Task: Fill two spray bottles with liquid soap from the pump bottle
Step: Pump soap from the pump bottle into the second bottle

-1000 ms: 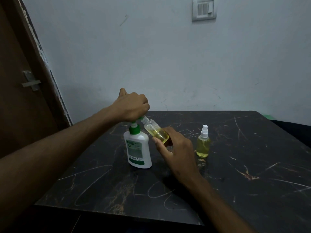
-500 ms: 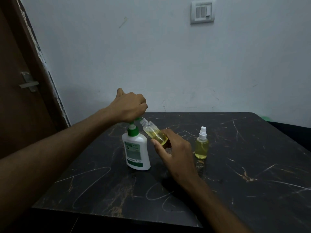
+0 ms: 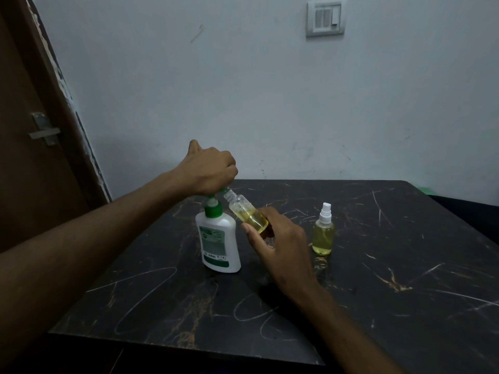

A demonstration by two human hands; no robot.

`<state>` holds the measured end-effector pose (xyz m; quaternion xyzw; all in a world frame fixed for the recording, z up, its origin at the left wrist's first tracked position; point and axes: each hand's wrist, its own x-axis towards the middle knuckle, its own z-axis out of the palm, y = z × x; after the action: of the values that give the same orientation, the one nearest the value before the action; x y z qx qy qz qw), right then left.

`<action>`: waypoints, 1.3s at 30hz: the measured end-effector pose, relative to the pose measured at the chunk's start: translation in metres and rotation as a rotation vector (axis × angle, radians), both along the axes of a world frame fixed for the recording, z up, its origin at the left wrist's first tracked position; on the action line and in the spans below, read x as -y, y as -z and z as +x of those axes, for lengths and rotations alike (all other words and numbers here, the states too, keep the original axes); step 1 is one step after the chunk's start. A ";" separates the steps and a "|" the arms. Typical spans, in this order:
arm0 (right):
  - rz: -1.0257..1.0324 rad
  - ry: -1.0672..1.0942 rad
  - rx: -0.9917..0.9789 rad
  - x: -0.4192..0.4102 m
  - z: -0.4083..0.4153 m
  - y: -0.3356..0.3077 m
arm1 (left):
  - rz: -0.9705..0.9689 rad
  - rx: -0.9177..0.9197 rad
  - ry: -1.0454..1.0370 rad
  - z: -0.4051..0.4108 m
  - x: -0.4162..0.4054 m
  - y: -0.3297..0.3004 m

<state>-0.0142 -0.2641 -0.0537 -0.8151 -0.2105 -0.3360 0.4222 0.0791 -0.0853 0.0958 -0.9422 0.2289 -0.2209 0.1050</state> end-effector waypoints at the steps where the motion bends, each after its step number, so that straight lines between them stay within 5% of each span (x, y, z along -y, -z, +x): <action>1: -0.003 0.004 -0.001 0.000 0.000 0.000 | 0.020 -0.002 0.000 0.000 0.001 0.002; 39: 0.007 0.005 -0.012 -0.001 0.001 0.002 | -0.010 -0.022 -0.007 -0.002 0.003 0.004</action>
<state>-0.0134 -0.2635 -0.0553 -0.8163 -0.2045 -0.3329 0.4254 0.0766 -0.0885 0.0916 -0.9459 0.2254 -0.2114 0.0985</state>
